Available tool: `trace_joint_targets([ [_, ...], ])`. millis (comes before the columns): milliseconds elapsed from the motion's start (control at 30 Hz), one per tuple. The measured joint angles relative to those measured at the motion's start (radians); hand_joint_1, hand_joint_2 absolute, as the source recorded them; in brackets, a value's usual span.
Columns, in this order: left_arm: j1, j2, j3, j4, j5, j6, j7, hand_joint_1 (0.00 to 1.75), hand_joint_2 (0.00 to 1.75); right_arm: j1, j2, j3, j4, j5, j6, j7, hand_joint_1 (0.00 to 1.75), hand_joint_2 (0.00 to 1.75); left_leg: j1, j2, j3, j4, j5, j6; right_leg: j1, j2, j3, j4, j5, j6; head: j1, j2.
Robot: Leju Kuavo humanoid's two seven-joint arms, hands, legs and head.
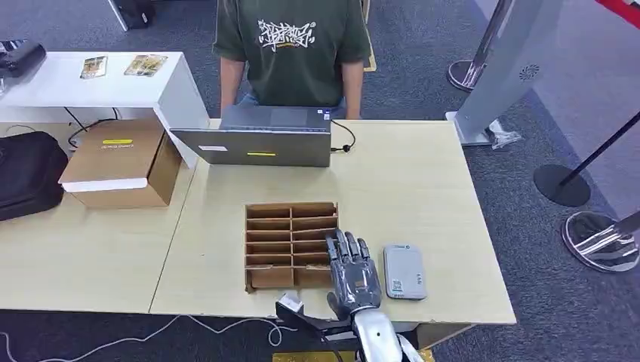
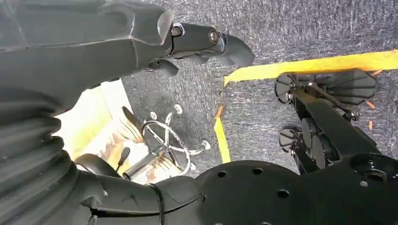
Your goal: Pass the card to the sensor for recognition and then transmit it.
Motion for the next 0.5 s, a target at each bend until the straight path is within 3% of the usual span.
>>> trace_joint_targets([
  [500,0.000,0.000,0.003,0.000,0.000,-0.001,-0.002,0.00,1.75,0.000,0.000,0.000,0.001,0.000,-0.018,-0.048,0.00,1.75,0.000,0.000,0.000,0.000,0.000,0.000,0.000,0.000,0.000,0.000,0.000,0.000,0.000,0.000],
])
